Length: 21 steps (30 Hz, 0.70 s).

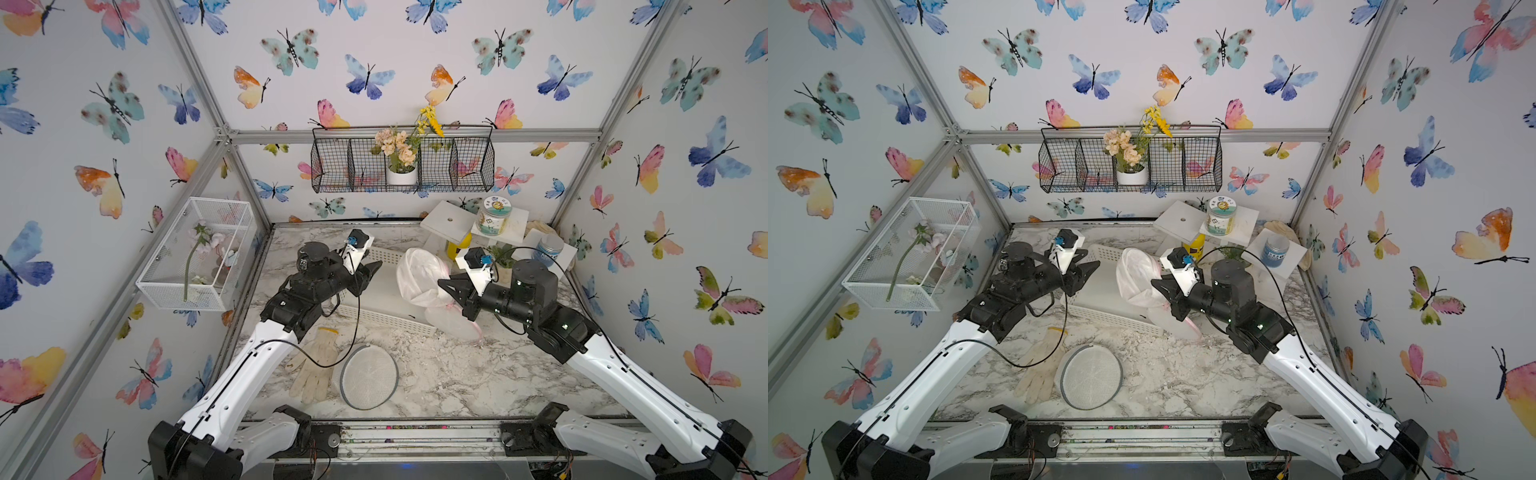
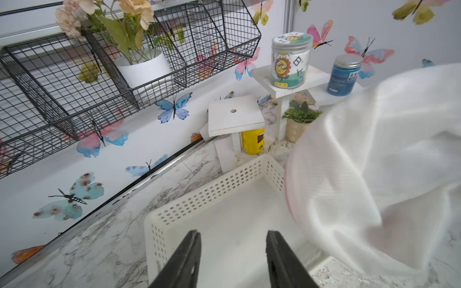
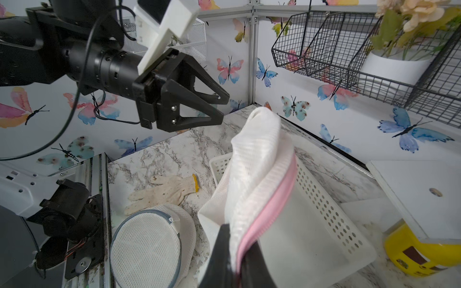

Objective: Turn the laundry bag inside out
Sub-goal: Turn over the laundry bag.

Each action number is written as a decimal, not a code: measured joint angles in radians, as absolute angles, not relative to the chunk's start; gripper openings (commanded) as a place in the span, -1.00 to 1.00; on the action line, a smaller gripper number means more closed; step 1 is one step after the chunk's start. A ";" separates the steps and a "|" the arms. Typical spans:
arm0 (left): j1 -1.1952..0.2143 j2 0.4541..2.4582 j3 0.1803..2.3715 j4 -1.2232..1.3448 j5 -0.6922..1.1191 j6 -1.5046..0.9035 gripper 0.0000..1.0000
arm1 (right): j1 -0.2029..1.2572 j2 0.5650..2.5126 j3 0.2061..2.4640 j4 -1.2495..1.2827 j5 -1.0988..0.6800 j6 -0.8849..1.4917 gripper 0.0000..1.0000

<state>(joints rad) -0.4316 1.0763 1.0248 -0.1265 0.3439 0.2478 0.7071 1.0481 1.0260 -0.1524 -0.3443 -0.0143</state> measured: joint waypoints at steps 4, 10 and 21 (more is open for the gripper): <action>-0.531 0.996 0.979 -0.067 0.416 0.349 0.12 | 0.707 1.093 1.050 -0.167 -0.362 -0.020 -0.95; -0.641 1.042 1.081 -0.088 0.414 0.573 0.18 | 0.707 1.163 1.118 -0.229 -0.434 -0.047 -0.95; -0.661 1.119 1.132 -0.207 0.327 0.871 0.19 | 0.707 1.211 1.209 -0.355 -0.517 -0.153 -0.95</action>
